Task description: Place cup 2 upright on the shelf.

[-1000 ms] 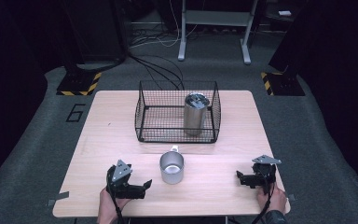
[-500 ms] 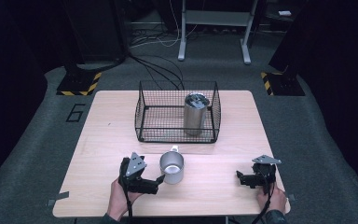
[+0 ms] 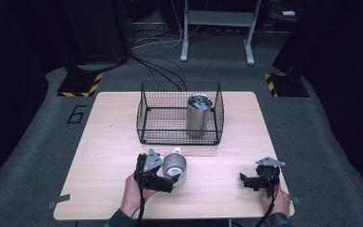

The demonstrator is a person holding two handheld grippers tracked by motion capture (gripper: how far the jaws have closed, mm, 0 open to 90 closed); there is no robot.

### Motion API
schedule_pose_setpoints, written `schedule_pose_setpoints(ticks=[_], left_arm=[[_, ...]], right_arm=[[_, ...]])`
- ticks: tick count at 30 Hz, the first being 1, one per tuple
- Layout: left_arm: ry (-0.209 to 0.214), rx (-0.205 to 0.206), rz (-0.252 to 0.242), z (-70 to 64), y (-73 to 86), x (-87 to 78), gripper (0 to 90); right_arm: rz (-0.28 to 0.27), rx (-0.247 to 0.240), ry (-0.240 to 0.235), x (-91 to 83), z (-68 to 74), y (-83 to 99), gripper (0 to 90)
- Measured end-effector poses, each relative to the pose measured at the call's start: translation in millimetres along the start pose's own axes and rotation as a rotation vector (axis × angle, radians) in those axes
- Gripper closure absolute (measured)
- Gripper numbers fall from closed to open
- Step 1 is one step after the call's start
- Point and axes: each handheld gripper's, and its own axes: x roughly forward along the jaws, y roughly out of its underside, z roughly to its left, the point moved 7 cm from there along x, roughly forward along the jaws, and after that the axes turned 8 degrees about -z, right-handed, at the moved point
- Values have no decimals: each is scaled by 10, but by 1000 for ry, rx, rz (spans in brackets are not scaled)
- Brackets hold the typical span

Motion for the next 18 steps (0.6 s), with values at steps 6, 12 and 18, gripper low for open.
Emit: schedule_pose_setpoints(ticks=[6,12,18], left_arm=[[-2,6,8,-29,-17,118,0],[-5,15,20,-45,-4,198,0],[-5,-2,27,-18,22,282,1]], right_arm=[[0,0,1,0,0,0,0],[0,-1,1,0,-1,0,0],[1,0,0,-1,0,1,0]])
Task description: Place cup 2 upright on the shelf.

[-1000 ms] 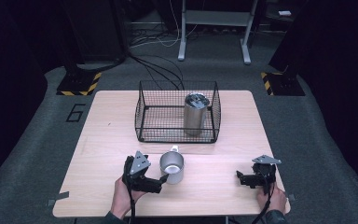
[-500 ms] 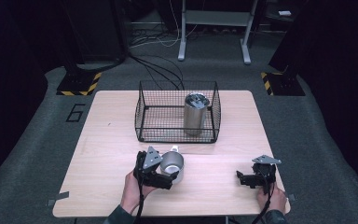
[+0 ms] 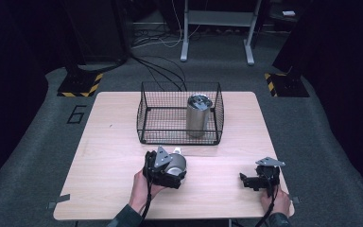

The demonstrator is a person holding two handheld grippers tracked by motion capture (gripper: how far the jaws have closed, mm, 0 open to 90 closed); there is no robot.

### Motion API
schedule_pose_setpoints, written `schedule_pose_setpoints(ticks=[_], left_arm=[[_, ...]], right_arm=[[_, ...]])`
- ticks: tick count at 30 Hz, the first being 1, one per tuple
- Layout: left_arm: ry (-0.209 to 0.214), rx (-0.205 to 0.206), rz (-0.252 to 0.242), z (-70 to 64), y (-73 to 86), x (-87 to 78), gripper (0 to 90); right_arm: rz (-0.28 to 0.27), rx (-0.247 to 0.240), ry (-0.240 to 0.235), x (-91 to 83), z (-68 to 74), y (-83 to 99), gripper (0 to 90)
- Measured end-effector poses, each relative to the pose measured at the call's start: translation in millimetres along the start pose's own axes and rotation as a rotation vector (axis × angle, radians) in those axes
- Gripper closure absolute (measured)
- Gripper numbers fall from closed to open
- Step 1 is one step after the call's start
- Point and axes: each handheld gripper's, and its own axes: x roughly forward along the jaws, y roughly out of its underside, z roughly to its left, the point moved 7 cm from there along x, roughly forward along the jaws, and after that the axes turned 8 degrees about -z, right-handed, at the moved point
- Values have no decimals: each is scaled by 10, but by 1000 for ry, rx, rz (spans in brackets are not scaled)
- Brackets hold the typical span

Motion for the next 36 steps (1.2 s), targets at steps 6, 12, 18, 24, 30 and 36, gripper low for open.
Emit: schedule_pose_setpoints(ticks=[6,12,18,24,30,36], left_arm=[[7,-6,9,16,38,54,11],[1,-8,5,23,49,71,48],[-16,8,17,19,68,87,56],[-16,9,8,18,71,85,60],[-15,14,4,21,75,77,61],[-13,15,5,46,76,37,62]], right_arm=[[-5,0,0,3,0,-2,0],[-1,0,1,1,0,0,0],[-5,1,2,3,0,-2,0],[-3,1,0,2,0,-1,0],[-7,2,1,4,1,-3,0],[0,0,0,0,0,0,0]])
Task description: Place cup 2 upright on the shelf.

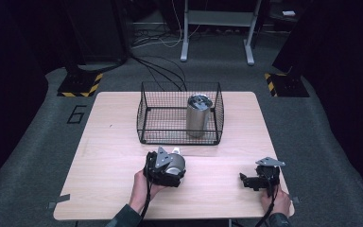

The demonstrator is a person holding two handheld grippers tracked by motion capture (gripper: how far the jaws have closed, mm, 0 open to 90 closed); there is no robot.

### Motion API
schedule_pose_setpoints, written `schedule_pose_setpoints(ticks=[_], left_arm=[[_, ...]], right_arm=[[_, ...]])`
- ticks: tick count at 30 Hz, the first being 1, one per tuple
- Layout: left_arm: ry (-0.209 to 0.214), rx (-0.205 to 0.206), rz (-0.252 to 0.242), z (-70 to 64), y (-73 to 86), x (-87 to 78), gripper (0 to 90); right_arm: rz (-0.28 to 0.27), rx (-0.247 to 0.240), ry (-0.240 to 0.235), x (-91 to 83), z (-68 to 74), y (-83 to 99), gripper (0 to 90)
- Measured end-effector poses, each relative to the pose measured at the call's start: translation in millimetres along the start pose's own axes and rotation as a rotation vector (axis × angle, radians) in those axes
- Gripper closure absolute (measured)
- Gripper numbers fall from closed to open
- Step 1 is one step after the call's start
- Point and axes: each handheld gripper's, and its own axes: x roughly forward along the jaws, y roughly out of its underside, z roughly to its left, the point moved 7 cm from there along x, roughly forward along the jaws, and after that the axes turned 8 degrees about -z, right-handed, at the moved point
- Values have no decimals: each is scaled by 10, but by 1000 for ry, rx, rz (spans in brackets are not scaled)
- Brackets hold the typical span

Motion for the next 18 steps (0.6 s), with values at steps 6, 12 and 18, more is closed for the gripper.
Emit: schedule_pose_setpoints(ticks=[6,12,18], left_arm=[[10,-17,1,42,-17,-48,61],[0,-8,-10,116,-83,-125,61],[-8,-6,-16,171,-125,-170,61]], right_arm=[[-2,0,1,1,0,0,0],[0,0,0,0,0,0,0],[0,-1,0,0,0,0,0]])
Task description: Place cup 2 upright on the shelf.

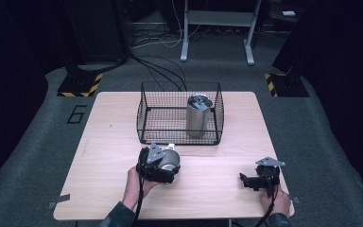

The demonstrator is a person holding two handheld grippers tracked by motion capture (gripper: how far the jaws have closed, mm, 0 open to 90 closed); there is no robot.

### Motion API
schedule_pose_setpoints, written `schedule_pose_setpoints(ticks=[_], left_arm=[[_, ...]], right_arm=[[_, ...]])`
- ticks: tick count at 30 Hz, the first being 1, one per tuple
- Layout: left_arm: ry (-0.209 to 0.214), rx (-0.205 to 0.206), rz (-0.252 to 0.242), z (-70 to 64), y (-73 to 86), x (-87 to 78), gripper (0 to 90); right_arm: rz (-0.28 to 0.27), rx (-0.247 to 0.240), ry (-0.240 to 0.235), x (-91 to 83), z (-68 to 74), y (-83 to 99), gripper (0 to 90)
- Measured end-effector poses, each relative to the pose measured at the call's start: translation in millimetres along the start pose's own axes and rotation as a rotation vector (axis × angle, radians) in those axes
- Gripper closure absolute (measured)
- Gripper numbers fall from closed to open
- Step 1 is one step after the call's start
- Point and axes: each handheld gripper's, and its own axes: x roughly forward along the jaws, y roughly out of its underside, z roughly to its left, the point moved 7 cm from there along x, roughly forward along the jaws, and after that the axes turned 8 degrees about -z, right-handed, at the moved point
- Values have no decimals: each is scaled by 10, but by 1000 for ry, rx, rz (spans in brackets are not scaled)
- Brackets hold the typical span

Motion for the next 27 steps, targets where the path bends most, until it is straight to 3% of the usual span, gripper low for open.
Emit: schedule_pose_setpoints(ticks=[27], left_arm=[[-37,-11,-38,272,-267,-170,61]], right_arm=[[0,1,0,0,1,0,0]])
